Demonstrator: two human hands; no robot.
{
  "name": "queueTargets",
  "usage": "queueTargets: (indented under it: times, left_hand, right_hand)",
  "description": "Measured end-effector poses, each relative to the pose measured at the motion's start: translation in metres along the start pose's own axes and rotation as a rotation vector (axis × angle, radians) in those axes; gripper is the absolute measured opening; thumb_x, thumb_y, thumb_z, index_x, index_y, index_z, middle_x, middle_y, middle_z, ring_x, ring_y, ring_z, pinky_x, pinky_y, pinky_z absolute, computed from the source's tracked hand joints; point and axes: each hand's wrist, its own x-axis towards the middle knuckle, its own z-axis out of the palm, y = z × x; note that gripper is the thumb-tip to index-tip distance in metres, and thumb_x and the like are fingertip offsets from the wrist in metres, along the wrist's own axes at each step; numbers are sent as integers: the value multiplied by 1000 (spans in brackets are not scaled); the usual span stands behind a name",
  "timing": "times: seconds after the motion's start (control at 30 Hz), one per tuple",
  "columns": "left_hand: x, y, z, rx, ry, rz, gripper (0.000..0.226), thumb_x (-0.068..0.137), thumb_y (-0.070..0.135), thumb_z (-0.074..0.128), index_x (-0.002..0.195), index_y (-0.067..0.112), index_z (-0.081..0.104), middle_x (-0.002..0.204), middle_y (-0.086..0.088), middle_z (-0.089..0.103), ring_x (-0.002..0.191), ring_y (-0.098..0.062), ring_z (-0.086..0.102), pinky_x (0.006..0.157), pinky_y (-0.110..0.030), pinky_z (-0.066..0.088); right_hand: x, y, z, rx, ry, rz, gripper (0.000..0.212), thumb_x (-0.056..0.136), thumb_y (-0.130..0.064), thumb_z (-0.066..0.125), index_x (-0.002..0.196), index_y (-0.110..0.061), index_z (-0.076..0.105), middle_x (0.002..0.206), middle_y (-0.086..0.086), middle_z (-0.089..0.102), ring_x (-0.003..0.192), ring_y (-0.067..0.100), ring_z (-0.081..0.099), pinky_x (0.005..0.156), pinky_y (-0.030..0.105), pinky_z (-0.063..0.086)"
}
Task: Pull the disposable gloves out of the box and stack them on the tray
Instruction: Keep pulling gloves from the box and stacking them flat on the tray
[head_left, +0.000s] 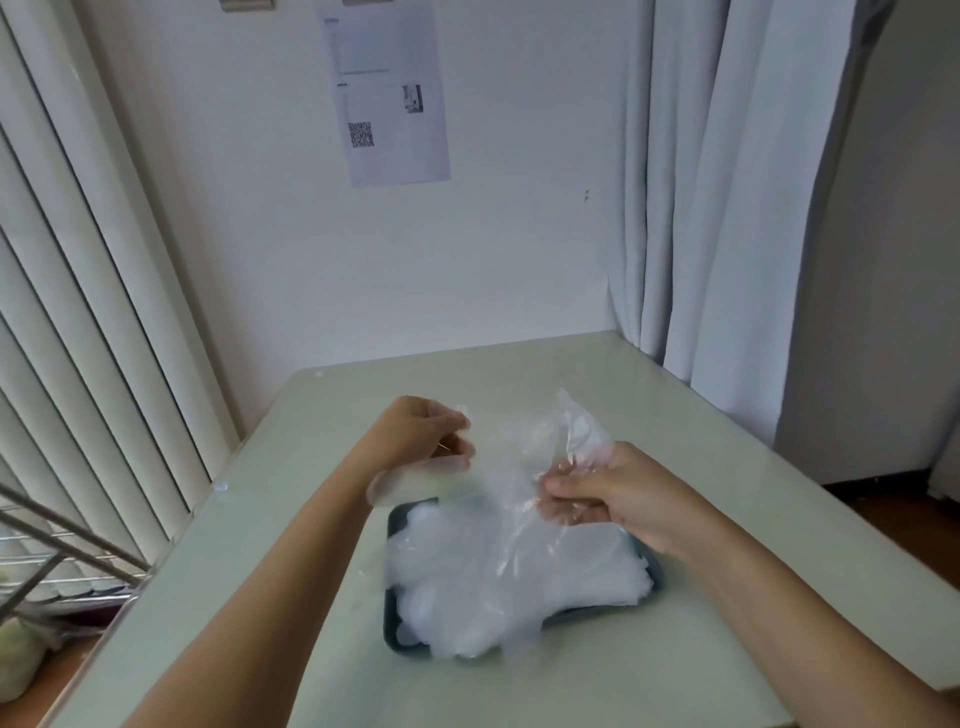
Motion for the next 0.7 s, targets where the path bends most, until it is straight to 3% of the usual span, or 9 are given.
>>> queueTargets:
  times: [0.1,0.2,0.27,0.33,0.4,0.5,0.6,0.7]
  left_hand:
    - [18,-9,5,273,-4,52,15,91,13,61,78,13,68,63,9,68,52,0,60,49,-10,44]
    - [39,-17,14,394,-114,44,17,91,17,61,76,18,69,62,12,67,56,-4,59,58,-15,45]
    - [49,-25,19,433,-185,43,17,91,18,59,80,17,71,59,13,66,54,-2,59,59,-13,45]
    - [57,-34,26,455,-231,44,17,91,19,59,79,18,71,60,11,66,53,-1,59,60,-13,46]
    - [63,-44,31,475,-274,51,18,90,20,61,75,19,70,62,10,67,55,-3,59,64,-17,48]
    - [70,-54,40,496,-326,53,17,90,20,62,74,18,69,64,7,67,57,-4,61,66,-17,49]
    - [74,-56,47,431,-379,30,24,93,14,60,70,16,65,63,2,66,53,-2,61,58,-12,48]
    - [82,-56,47,408,-405,-30,18,94,13,59,78,10,66,62,2,67,54,-6,64,59,-16,52]
  right_hand:
    - [-2,6,-2,-81,-57,48,7,82,2,68,89,0,67,85,19,72,74,23,71,69,27,55]
    - [0,16,-5,-87,-93,118,16,82,-1,70,97,3,64,77,15,70,64,18,66,64,24,53]
    - [3,22,-8,-118,-48,135,22,83,-14,72,92,4,65,75,14,66,61,16,63,62,23,53]
    - [8,29,-14,-120,90,149,30,82,-24,73,97,1,64,87,16,69,69,20,68,65,27,56]
    - [12,35,-19,-164,233,139,29,83,-20,73,107,-13,59,93,11,71,69,20,70,60,27,55]
    - [15,48,-25,-368,265,98,37,82,-5,66,113,-22,56,77,8,69,60,18,67,53,24,49]
    - [10,56,-28,-496,248,81,35,79,1,59,103,-25,62,63,3,67,57,19,65,64,31,57]
    - [8,59,-29,-557,273,83,29,81,0,55,93,-24,65,62,1,66,58,17,66,70,34,58]
